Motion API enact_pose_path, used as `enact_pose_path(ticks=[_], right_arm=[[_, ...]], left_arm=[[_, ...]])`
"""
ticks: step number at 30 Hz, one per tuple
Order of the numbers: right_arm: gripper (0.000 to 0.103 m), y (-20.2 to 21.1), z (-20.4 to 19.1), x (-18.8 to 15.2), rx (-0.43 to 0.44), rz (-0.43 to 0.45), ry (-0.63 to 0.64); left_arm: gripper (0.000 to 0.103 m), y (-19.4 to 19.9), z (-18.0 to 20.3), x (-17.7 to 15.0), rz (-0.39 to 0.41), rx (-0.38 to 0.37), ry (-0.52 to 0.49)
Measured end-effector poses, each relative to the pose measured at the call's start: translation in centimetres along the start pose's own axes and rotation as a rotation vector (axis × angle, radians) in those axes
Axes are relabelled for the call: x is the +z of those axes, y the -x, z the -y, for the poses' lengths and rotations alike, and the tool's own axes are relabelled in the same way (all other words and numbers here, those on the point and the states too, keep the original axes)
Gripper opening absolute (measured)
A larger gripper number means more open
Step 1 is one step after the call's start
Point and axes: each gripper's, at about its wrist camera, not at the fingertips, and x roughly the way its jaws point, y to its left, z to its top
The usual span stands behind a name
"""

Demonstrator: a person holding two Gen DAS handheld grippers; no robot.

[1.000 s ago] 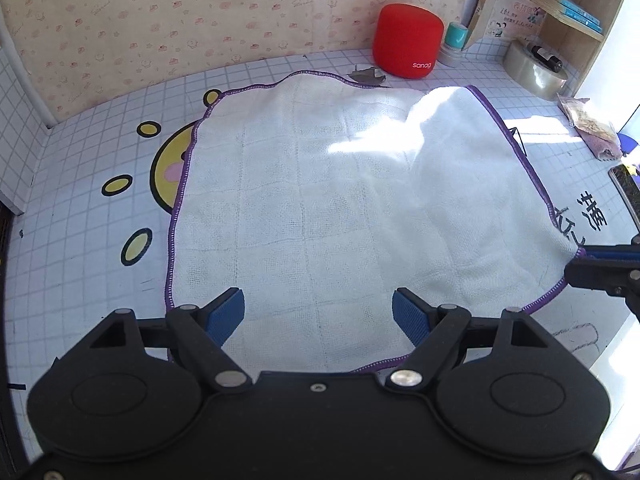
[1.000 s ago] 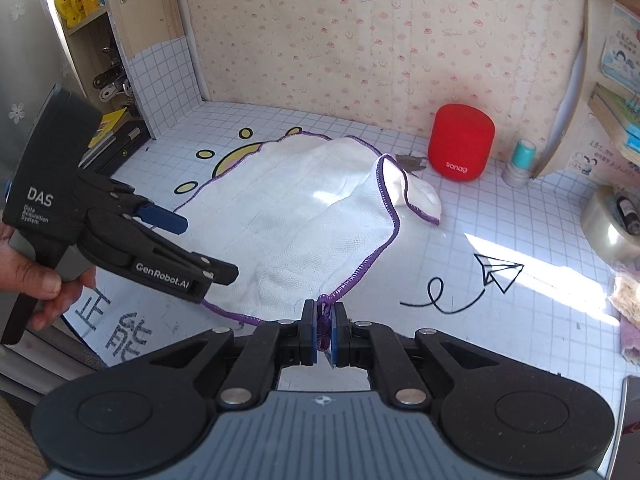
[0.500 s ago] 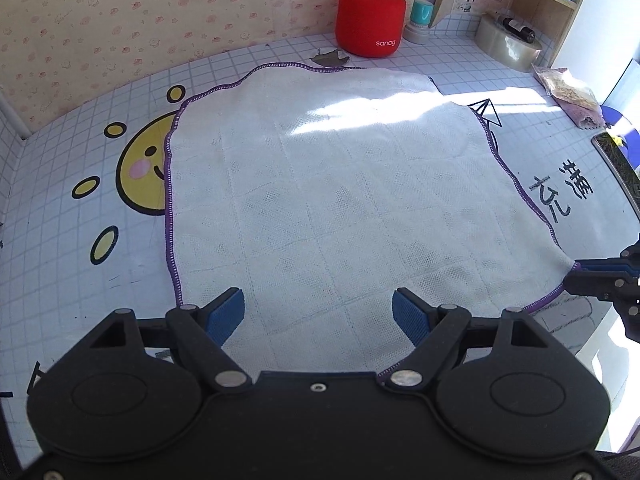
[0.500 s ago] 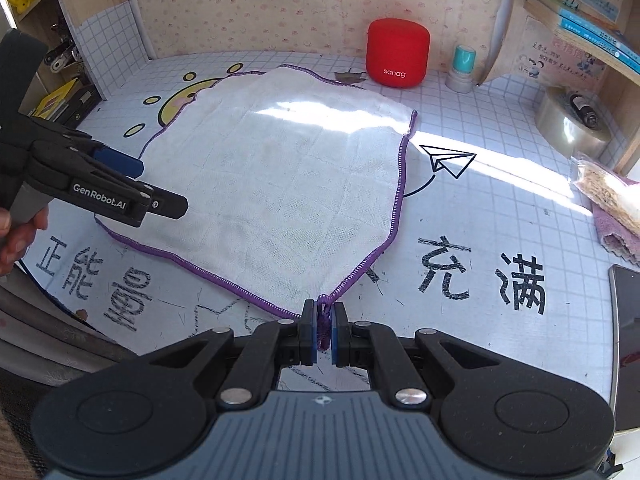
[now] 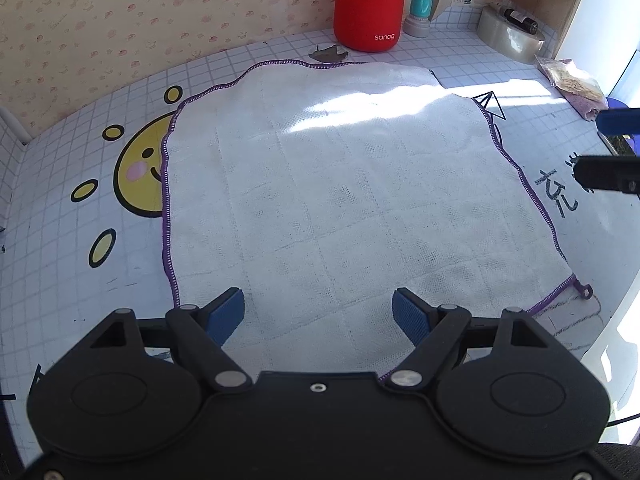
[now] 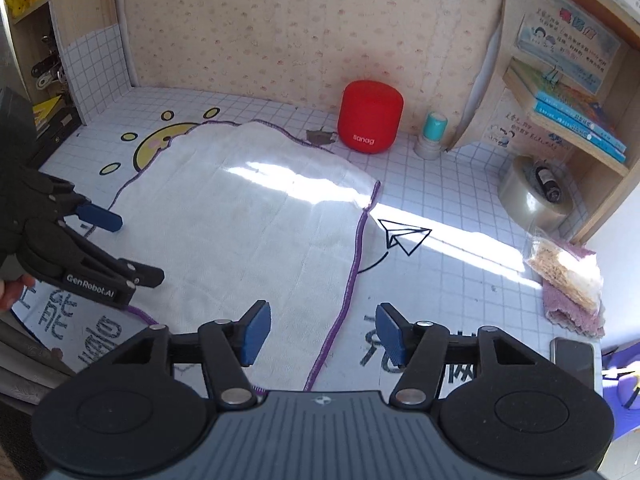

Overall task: Fold towel
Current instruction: 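Open the right gripper and release the towel edge, then move the open right gripper across the towel toward its opposite edge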

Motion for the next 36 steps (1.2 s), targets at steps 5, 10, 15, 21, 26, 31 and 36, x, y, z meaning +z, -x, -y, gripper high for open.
enact_pose_path(ticks=[5,10,15,21,26,31,36], right_arm=[[0.066,-2.9,-0.9,3.7,0.035,0.033,0.046],[0.066,-7.1,-1.9,5.7,0.076,0.010,0.076],[0.066,-8.6,-1.2,5.8,0.035,0.016,0.036],[0.066,-10.2,2.7,6.3,0.028,0.014,-0.089],[0.066,-11.6,3.6,7.2,0.122,0.028,-0.098],[0.066,-12.9,3.6,7.6,0.136,0.003,-0.067],[0.067,-14.1,3.5,7.9,0.150,-0.021,-0.036]], left_arm=[[0.082,-0.1,0.0,-0.1,-0.007,0.014,0.000],[0.082,-0.4,0.0,-0.3,-0.020,0.022,-0.002],[0.083,-0.5,0.2,-0.4,-0.021,0.020,-0.004],[0.085,-0.5,0.2,-0.7,-0.025,0.021,0.007],[0.087,-0.4,0.1,-0.9,-0.031,0.023,0.027],[0.087,-0.1,0.2,-0.9,-0.038,0.027,0.043],[0.088,0.0,0.1,-1.1,-0.039,0.033,0.059]])
